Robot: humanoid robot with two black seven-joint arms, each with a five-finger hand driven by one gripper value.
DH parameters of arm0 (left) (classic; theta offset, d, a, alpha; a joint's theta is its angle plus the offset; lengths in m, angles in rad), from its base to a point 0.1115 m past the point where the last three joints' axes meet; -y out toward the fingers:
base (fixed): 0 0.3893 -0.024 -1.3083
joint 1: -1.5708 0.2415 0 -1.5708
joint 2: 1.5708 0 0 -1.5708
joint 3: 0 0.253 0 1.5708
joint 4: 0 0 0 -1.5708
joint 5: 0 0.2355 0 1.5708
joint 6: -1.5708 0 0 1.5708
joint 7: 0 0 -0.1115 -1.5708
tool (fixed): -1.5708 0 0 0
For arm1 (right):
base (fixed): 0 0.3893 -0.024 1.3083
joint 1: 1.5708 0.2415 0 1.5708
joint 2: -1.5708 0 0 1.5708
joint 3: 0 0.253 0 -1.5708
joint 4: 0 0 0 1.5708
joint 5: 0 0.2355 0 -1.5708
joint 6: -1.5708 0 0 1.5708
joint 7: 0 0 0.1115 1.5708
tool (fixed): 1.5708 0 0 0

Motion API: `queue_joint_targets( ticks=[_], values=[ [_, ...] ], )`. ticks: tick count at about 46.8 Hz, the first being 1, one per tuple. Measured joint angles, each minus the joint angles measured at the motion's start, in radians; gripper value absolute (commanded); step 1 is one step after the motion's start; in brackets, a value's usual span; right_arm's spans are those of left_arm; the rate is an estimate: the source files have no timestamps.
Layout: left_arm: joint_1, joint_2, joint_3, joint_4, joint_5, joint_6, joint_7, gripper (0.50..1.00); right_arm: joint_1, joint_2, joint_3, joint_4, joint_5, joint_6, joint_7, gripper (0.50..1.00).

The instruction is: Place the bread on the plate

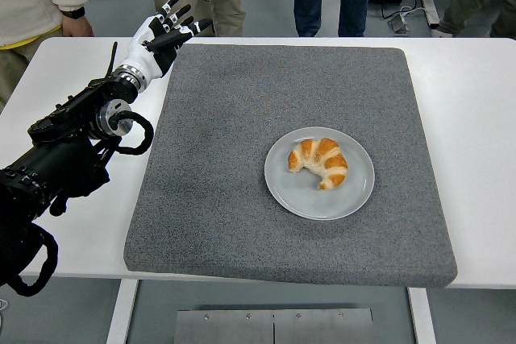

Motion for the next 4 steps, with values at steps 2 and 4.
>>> queue_joint_targets(
  ticks=[2,4],
  values=[
    [0.001,0.000,0.002,0.001,0.000,0.000,0.000,0.966,0.000,0.000,0.000,0.000,0.000,0.000,0.000,1.000],
    [0.001,0.001,0.002,0.005,0.000,0.000,0.000,0.966,0.000,0.000,0.000,0.000,0.000,0.000,0.000,1.000]
  ],
)
